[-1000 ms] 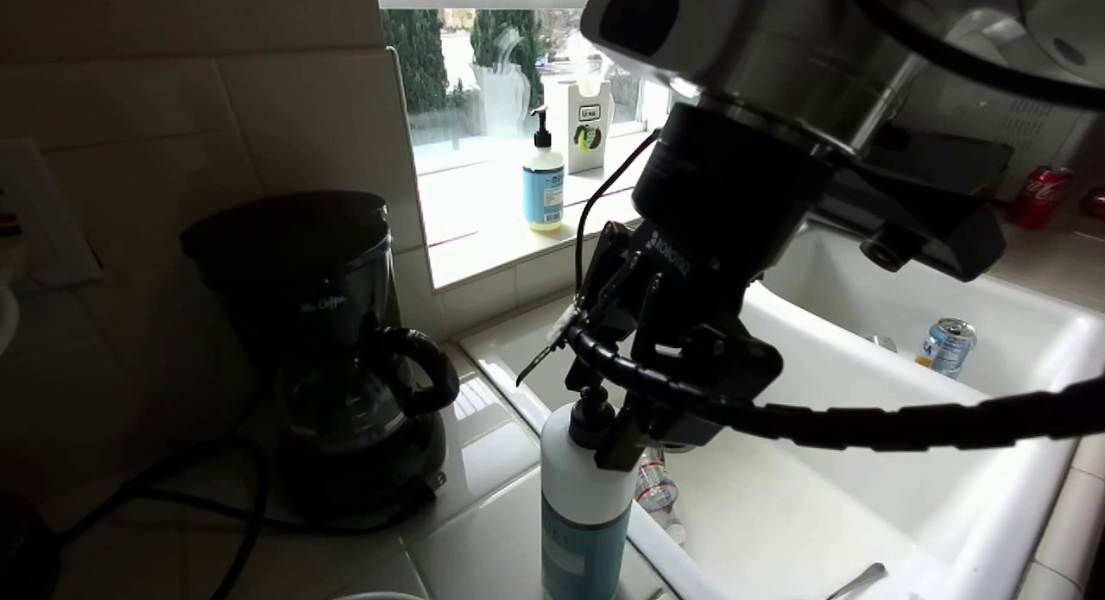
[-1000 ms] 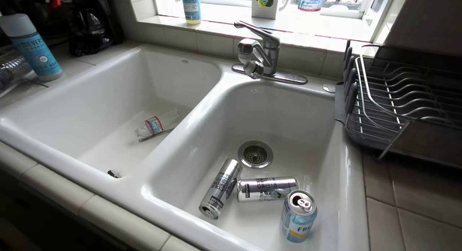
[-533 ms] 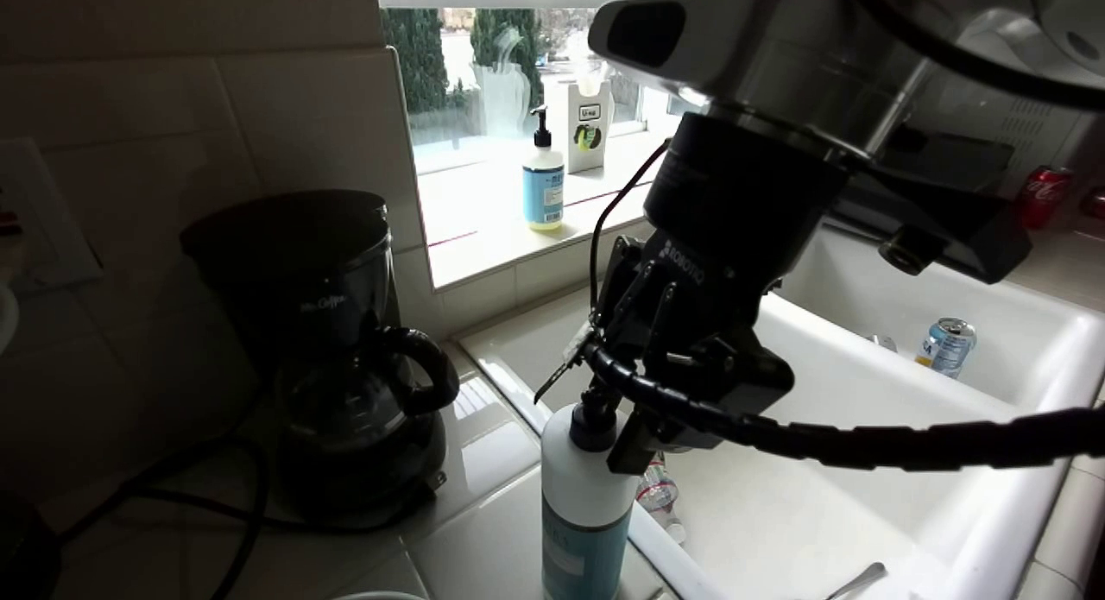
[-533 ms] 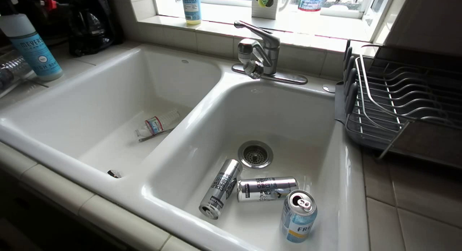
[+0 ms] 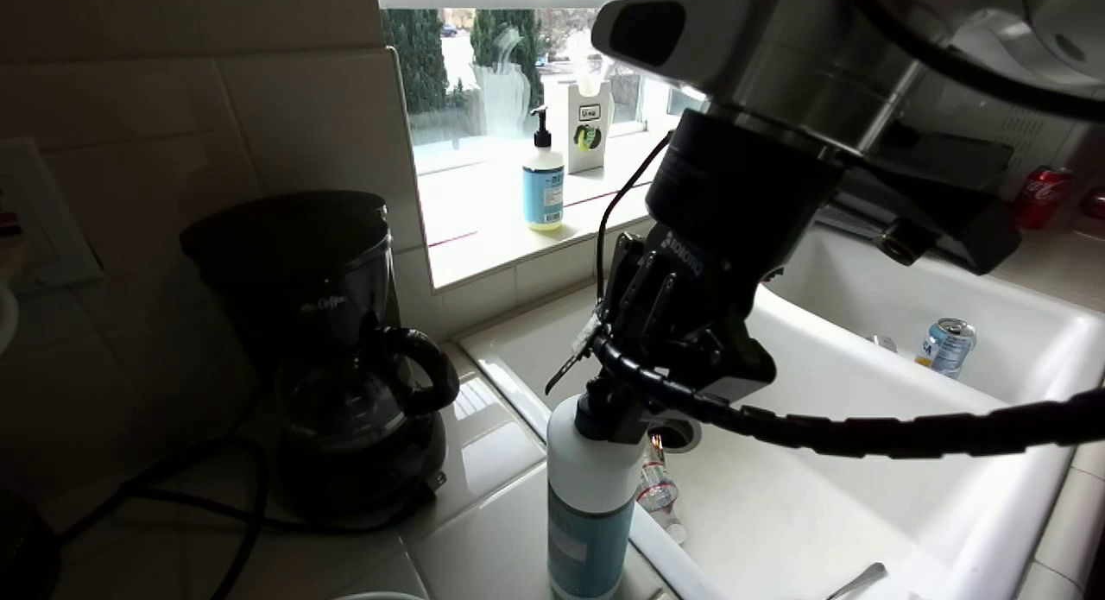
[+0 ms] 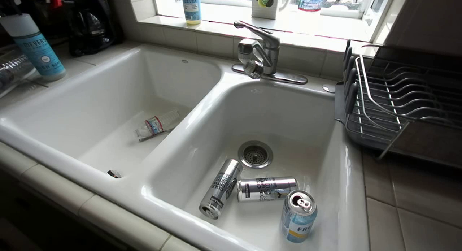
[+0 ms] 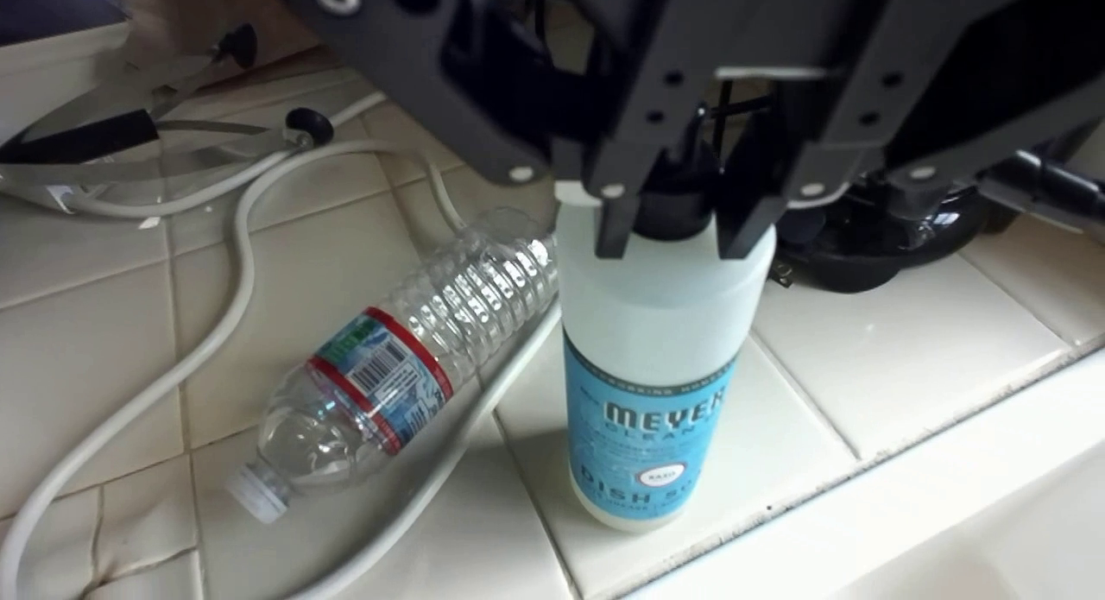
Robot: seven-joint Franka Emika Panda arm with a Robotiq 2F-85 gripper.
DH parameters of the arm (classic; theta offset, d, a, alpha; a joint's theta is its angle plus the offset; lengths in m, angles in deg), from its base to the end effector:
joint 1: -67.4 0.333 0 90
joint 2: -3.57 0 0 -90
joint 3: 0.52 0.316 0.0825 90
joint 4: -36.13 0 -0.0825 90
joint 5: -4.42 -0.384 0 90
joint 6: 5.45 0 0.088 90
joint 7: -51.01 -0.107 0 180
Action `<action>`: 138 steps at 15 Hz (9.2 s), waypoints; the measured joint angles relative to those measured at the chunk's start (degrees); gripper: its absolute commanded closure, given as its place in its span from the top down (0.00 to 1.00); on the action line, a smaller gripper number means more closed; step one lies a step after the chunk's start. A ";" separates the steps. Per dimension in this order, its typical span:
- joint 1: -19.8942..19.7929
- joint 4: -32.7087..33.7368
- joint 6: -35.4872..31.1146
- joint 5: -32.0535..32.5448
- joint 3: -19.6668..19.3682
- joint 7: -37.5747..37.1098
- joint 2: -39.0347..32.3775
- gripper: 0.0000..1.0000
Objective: Put the blue bottle on the window seal
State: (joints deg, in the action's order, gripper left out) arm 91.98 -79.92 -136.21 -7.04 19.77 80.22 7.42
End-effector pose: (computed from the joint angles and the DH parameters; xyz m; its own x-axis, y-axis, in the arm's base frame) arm 0.3954 0.4054 0.5096 0.3477 0.8718 0.3449 0.9276 -0.3734 0.0086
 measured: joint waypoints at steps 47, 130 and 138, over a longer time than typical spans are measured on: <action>-9.04 -3.73 4.01 2.60 -11.02 -17.80 16.31 0.30; -22.37 39.21 18.10 8.45 -19.72 -25.89 -14.62 1.00; -22.36 19.01 33.69 2.61 -19.35 -23.33 5.84 1.00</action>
